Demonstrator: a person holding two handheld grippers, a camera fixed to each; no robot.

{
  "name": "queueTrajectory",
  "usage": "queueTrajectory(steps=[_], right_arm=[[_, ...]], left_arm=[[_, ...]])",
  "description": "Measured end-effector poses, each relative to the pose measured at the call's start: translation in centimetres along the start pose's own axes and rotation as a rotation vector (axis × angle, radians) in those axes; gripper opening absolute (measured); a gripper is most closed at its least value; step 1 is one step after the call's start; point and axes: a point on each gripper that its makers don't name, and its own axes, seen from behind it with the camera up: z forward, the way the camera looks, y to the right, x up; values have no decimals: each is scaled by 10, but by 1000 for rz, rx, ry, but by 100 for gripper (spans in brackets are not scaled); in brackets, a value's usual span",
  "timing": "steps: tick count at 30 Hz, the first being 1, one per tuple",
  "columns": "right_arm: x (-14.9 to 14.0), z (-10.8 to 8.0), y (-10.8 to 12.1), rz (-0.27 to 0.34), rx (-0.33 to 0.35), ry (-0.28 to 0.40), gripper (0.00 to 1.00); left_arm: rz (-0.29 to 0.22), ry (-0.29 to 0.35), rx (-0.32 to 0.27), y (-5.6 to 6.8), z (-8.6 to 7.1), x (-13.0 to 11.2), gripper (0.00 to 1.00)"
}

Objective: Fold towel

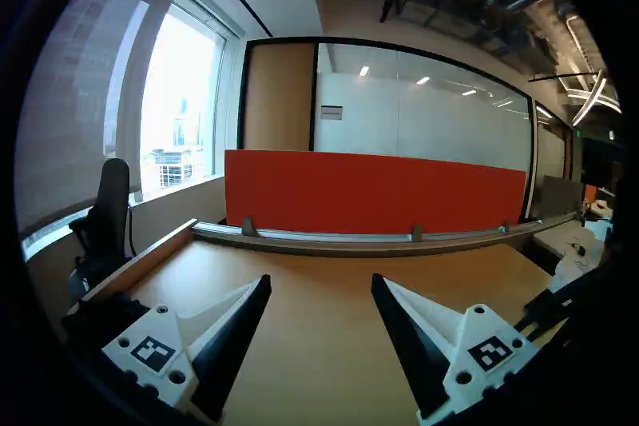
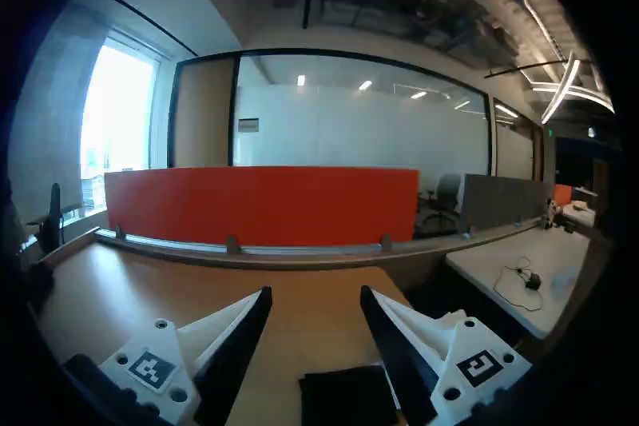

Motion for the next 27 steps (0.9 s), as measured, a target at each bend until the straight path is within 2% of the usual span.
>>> queueTrajectory(steps=[5, 14, 27], right_arm=[[16, 1, -18, -23, 15, 20, 85], [39, 9, -64, -25, 64, 43, 85], [54, 12, -134, -25, 136, 61, 85]], left_arm=[[-9, 19, 4, -3, 3, 7, 93], [-22, 41, -3, -6, 5, 12, 93], [-40, 62, -4, -17, 6, 23, 93]])
